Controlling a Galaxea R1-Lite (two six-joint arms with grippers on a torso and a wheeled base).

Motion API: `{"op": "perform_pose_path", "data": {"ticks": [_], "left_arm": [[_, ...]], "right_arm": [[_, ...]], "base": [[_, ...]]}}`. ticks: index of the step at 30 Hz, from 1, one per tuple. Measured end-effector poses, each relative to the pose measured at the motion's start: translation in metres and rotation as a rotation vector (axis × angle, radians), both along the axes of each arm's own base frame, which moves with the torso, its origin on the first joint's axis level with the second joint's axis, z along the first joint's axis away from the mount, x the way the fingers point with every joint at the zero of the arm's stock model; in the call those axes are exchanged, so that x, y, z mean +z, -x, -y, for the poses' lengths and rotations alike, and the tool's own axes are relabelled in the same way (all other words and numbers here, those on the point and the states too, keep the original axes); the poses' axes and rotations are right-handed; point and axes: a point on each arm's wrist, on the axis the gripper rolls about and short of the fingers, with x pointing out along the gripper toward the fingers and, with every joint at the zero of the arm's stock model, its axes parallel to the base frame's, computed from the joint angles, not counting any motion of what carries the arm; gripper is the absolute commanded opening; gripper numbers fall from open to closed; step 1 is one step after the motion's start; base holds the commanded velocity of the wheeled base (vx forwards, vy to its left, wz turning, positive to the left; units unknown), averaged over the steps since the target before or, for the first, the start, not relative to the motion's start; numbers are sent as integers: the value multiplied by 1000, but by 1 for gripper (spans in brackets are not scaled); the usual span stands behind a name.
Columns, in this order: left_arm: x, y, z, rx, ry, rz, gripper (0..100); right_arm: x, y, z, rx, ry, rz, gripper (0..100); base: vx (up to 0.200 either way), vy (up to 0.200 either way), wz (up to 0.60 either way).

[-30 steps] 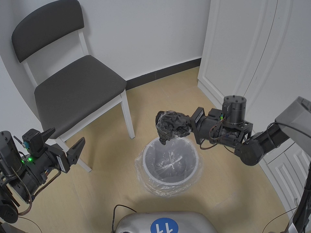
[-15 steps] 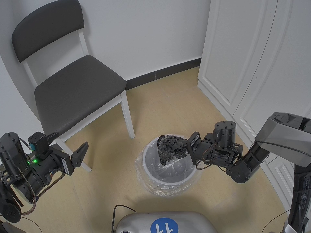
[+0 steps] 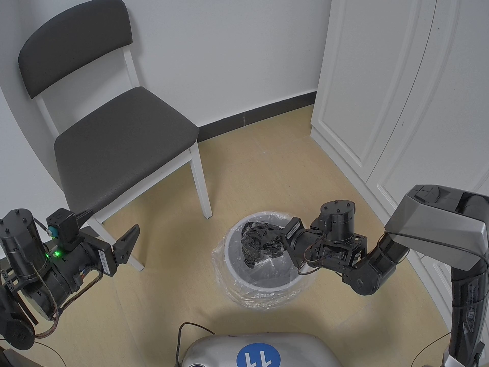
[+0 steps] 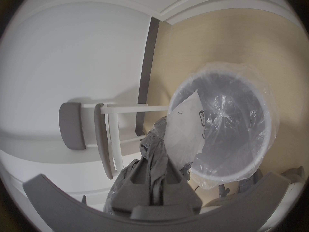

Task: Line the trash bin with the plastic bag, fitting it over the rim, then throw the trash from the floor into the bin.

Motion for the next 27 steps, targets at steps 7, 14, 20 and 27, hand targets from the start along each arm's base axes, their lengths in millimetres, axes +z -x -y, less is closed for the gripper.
{"op": "perform_pose_path", "data": {"ticks": [7, 14, 20, 27], "left_arm": [[0, 0, 0, 1, -1, -1, 100], [1, 0, 0, 2, 1, 4, 100], [1, 1, 0, 2, 2, 8, 100], [2, 1, -1, 4, 4, 12, 100]], "right_arm": [[-16, 5, 0, 55, 167, -69, 0], [-20, 5, -1, 85, 295, -215, 0], [-6, -4, -4, 89, 331, -265, 0], [2, -7, 1, 105, 403, -327, 0]], "base": [[0, 0, 0], [0, 0, 0], [0, 0, 0], [0, 0, 0]]}}
